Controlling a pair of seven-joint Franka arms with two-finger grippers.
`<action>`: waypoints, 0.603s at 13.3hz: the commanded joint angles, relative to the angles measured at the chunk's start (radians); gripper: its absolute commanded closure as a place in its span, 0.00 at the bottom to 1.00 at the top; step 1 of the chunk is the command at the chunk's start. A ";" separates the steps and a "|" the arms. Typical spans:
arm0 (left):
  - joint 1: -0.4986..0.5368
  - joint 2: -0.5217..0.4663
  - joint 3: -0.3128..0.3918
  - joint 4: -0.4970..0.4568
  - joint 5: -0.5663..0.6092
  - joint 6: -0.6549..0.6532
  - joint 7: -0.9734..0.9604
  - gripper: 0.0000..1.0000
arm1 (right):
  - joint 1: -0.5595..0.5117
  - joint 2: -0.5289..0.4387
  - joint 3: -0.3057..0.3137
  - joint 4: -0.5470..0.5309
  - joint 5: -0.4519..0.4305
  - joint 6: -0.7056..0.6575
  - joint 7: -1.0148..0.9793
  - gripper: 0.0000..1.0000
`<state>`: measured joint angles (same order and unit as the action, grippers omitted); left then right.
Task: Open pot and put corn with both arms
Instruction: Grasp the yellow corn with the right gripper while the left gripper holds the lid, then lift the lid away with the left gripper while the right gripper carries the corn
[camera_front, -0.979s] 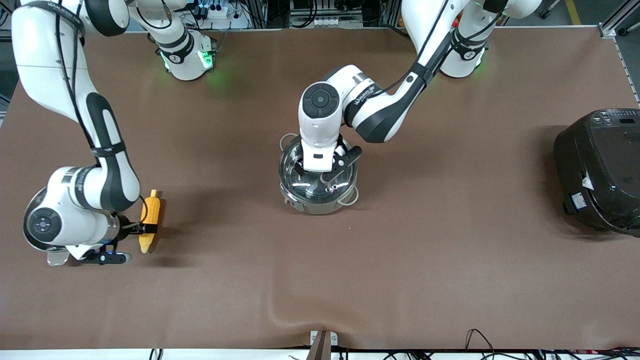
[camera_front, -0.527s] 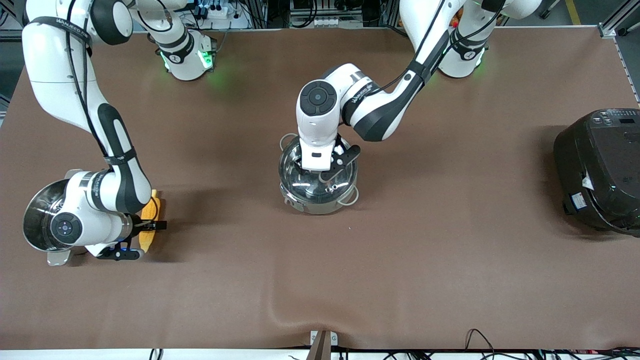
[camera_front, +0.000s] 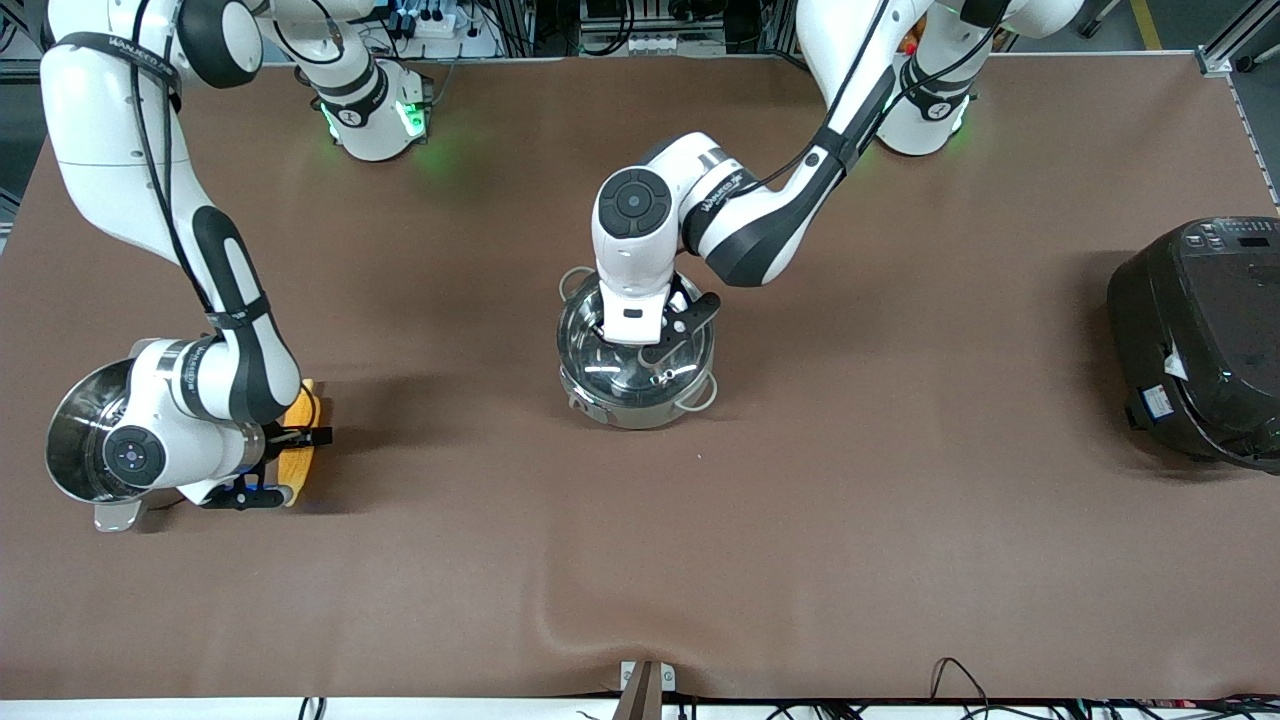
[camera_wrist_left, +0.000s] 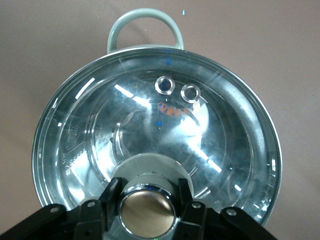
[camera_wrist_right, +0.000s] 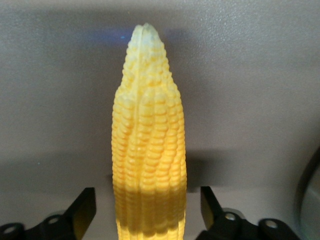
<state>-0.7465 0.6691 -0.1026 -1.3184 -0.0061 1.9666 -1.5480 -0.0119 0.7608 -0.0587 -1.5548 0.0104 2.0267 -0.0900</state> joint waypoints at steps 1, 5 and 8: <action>-0.013 0.011 0.011 0.022 0.026 0.005 -0.011 1.00 | 0.000 -0.038 0.005 -0.022 0.008 -0.014 -0.034 1.00; 0.025 -0.072 0.007 0.019 0.018 -0.014 -0.003 1.00 | 0.001 -0.040 0.005 -0.022 0.006 -0.013 -0.091 1.00; 0.108 -0.212 -0.002 0.010 0.014 -0.124 0.073 1.00 | 0.003 -0.096 0.007 -0.022 0.008 -0.037 -0.201 1.00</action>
<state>-0.6919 0.5869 -0.0977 -1.2830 -0.0060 1.9425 -1.5324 -0.0082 0.7344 -0.0567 -1.5532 0.0104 2.0225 -0.2101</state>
